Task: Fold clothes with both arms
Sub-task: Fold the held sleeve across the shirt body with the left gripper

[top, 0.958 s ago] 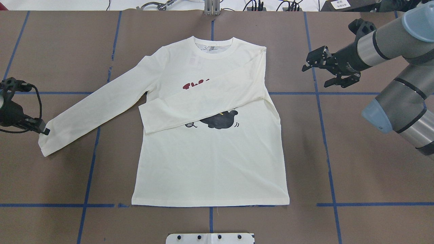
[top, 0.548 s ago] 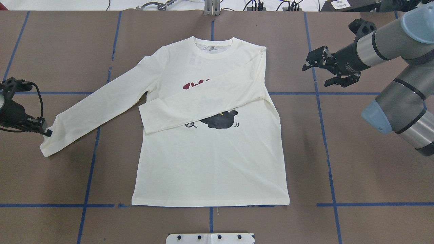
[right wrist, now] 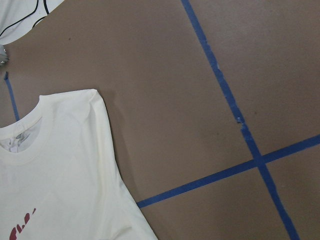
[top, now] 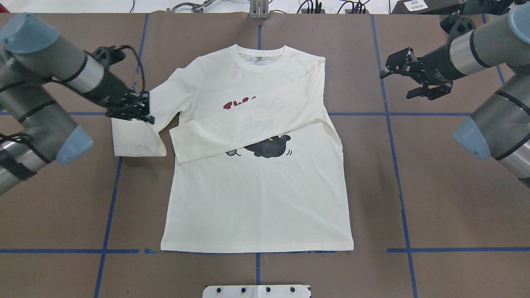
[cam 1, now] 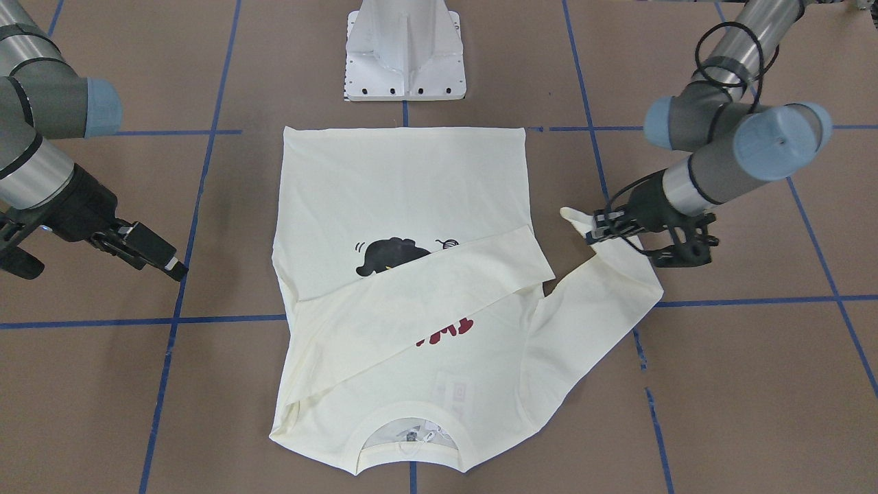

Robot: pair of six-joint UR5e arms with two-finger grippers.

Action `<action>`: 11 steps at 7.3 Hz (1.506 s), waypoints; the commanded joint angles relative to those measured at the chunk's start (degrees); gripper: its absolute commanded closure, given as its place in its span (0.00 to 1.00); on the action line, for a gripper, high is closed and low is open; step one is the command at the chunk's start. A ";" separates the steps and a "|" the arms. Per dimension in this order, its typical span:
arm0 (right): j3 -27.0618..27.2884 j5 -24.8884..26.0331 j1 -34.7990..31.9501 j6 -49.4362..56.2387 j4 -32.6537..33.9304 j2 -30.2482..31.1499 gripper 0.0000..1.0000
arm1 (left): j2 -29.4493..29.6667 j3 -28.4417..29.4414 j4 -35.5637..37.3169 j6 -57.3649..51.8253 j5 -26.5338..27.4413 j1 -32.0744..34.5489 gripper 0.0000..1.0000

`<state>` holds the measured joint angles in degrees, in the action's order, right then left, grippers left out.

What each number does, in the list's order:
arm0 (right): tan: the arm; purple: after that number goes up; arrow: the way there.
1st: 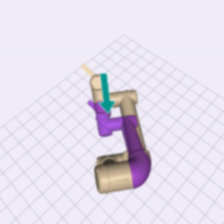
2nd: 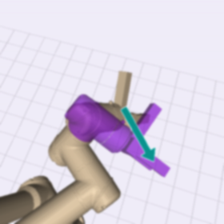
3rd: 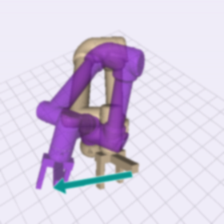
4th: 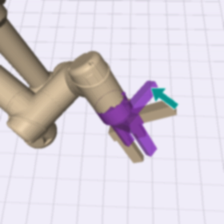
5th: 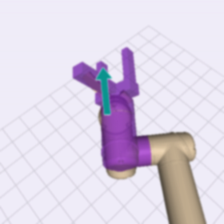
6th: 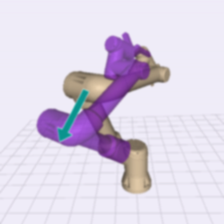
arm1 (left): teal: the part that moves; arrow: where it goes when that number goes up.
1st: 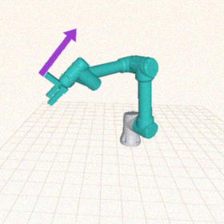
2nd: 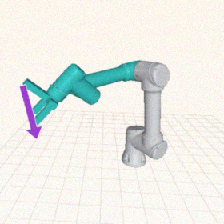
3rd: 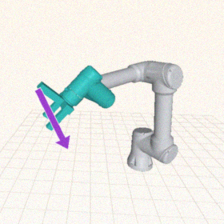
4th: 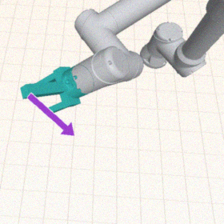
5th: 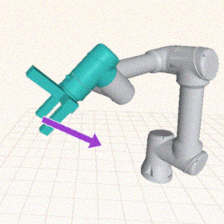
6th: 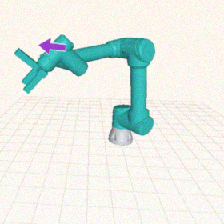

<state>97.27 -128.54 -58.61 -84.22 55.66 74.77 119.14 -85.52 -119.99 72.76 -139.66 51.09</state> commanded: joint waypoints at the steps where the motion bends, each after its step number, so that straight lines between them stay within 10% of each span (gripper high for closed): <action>1: 4.83 -0.39 -2.29 8.92 -0.29 9.72 0.00 | 14.58 6.65 2.65 6.78 0.09 -2.75 1.00; 5: 5.65 -1.27 -3.97 12.50 -0.29 11.89 0.00 | 33.67 24.55 -3.37 9.15 18.10 -15.83 1.00; 11: 5.38 -0.66 -3.88 12.50 -0.38 11.71 0.00 | 41.42 41.20 -19.57 10.46 32.94 -22.34 1.00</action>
<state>102.58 -129.26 -62.49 -71.72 55.35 86.49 158.98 -46.94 -137.18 82.33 -109.42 29.96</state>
